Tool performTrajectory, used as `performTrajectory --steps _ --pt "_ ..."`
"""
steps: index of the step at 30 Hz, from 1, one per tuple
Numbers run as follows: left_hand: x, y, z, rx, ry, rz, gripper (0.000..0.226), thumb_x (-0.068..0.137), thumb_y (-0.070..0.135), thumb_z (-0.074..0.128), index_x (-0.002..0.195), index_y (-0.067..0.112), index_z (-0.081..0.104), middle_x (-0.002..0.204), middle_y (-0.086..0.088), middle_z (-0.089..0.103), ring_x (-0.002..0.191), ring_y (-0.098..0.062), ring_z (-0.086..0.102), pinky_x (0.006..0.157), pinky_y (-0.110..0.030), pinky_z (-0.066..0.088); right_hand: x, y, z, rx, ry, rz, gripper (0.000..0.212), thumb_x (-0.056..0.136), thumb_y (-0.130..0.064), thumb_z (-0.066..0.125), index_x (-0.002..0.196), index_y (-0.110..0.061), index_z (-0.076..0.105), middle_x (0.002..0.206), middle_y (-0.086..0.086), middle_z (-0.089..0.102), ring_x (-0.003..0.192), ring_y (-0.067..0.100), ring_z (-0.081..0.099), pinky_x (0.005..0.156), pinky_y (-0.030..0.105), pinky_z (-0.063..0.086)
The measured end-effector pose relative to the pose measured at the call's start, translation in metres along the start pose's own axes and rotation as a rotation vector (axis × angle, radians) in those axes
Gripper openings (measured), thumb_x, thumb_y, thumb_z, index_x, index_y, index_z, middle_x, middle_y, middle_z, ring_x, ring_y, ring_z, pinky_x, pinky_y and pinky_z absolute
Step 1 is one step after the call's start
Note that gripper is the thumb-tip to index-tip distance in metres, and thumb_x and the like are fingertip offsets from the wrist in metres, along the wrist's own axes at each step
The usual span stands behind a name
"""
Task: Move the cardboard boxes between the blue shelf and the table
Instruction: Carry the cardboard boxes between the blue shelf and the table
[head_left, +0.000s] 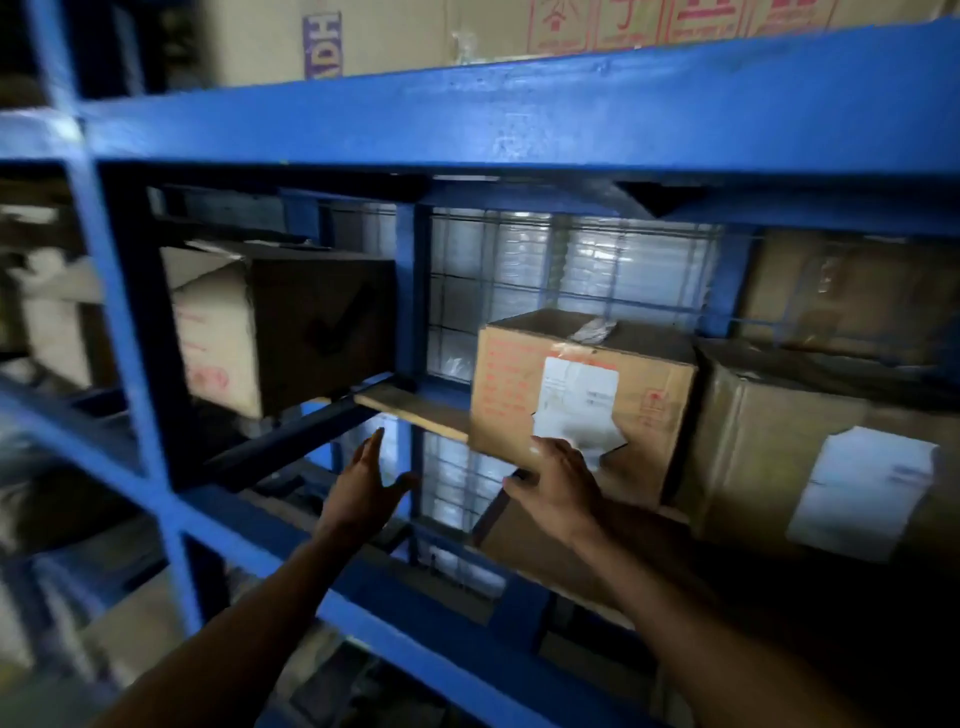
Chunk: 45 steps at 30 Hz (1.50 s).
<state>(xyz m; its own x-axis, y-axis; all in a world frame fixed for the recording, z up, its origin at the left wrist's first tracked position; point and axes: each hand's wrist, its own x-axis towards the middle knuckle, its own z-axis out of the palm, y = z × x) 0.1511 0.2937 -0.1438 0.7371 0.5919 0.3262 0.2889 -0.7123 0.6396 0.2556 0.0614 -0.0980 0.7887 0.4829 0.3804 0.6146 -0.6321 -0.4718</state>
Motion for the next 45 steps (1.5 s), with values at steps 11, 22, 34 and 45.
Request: performTrajectory --steps 11,22,34,45 --pt "-0.300 -0.056 -0.105 0.089 0.457 -0.631 0.071 0.087 0.044 0.069 0.146 0.016 0.043 0.145 -0.014 0.050 0.131 -0.031 0.049 0.102 -0.040 0.040 -0.114 -0.104 0.068 0.394 -0.652 -0.382 0.075 0.077 -0.046 0.079 0.139 -0.012 0.052 0.138 0.008 0.058 0.123 0.022 0.057 0.103 0.035 0.046" --pt "-0.651 0.024 -0.164 0.274 0.839 -1.096 0.065 0.085 0.039 0.073 0.141 0.014 0.050 0.135 -0.009 0.060 0.122 -0.026 0.057 0.102 -0.037 0.046 -0.355 -0.198 0.078 0.346 -1.021 -0.863 0.078 0.077 -0.051 0.076 0.141 -0.014 0.051 0.138 0.011 0.059 0.127 0.025 0.056 0.100 0.031 0.045" --pt "-0.921 0.127 -0.115 0.055 1.129 -1.438 0.067 0.080 0.054 0.067 0.138 0.024 0.050 0.128 0.003 0.063 0.115 -0.019 0.061 0.100 -0.040 0.049 -0.587 -0.223 0.042 0.256 -1.277 -1.303 0.076 0.080 -0.049 0.073 0.141 -0.011 0.050 0.141 0.010 0.056 0.128 0.026 0.054 0.101 0.036 0.046" --pt "-0.967 0.159 -0.186 0.208 1.498 -1.379 0.087 0.084 0.062 0.061 0.152 0.017 0.030 0.146 -0.015 0.049 0.132 -0.029 0.048 0.110 -0.044 0.040 -0.672 -0.325 0.001 0.454 -1.331 -1.331 0.089 0.077 -0.062 0.072 0.145 -0.011 0.044 0.142 0.010 0.055 0.128 0.026 0.054 0.105 0.036 0.045"
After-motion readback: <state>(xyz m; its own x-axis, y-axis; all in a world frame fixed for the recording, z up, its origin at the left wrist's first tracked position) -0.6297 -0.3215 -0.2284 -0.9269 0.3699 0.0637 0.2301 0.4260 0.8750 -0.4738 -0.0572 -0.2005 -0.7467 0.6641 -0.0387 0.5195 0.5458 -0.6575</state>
